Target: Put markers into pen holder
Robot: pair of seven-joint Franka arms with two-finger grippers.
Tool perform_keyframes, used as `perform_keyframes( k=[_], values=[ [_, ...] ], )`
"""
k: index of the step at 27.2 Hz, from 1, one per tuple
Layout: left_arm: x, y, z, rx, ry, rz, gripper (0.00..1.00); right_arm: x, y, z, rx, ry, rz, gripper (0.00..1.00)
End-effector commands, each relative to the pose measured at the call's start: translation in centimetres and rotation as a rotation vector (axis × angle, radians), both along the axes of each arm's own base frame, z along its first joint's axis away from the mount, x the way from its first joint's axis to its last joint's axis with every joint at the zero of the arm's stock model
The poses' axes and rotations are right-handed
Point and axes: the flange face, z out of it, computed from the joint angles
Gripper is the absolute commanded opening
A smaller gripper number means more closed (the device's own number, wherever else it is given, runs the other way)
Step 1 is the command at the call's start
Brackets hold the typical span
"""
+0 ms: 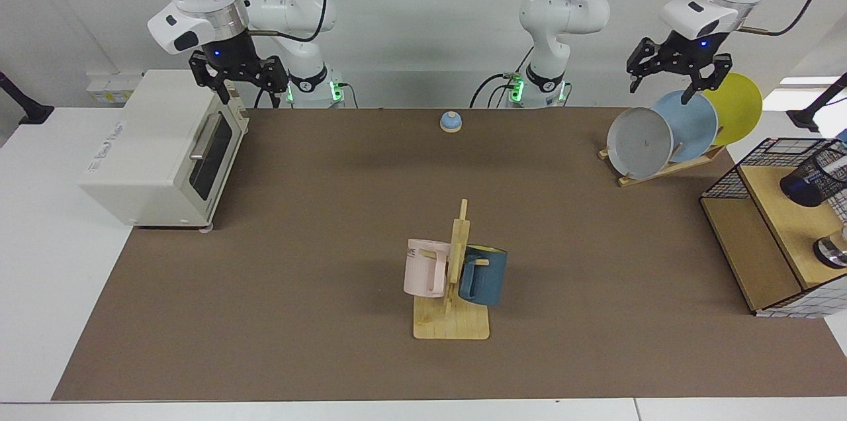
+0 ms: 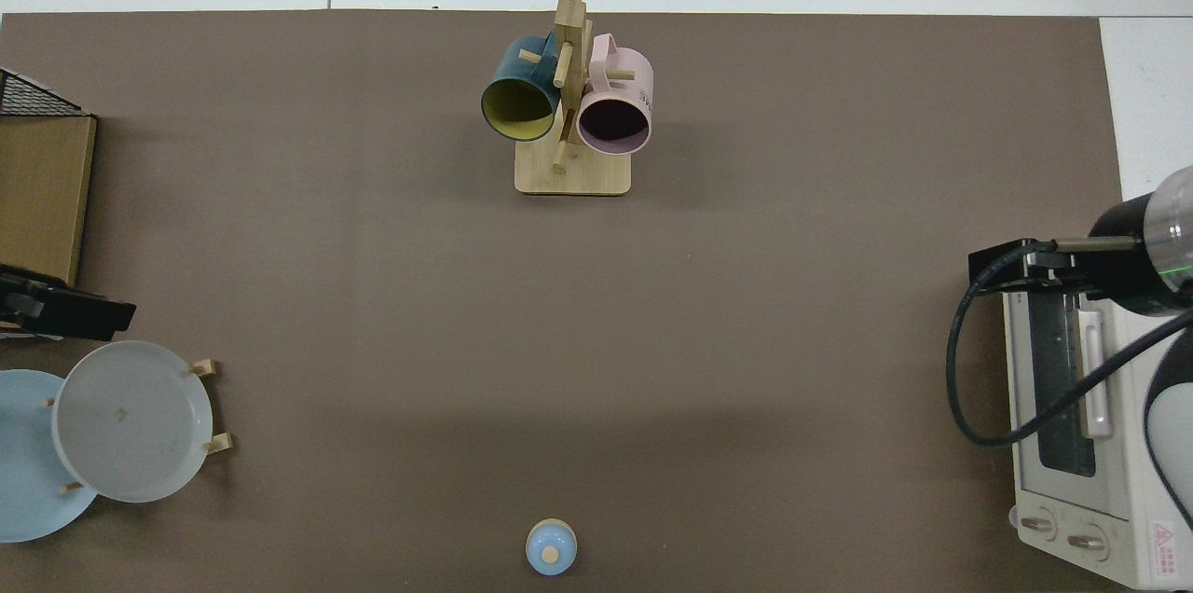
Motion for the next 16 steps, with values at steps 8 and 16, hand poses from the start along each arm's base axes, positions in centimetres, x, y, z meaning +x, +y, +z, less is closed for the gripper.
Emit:
perform_keyframes(
  k=[8,16],
  values=[
    [1.9,-0.5,1.4,-0.031,0.008,0.028,0.99,-0.4,0.0,0.1,0.007,-0.018,-0.018,1.0],
    [2.4,-0.7,1.4,-0.029,0.005,0.033,0.99,-0.4,0.0,0.1,0.007,-0.018,-0.018,1.0]
  ],
)
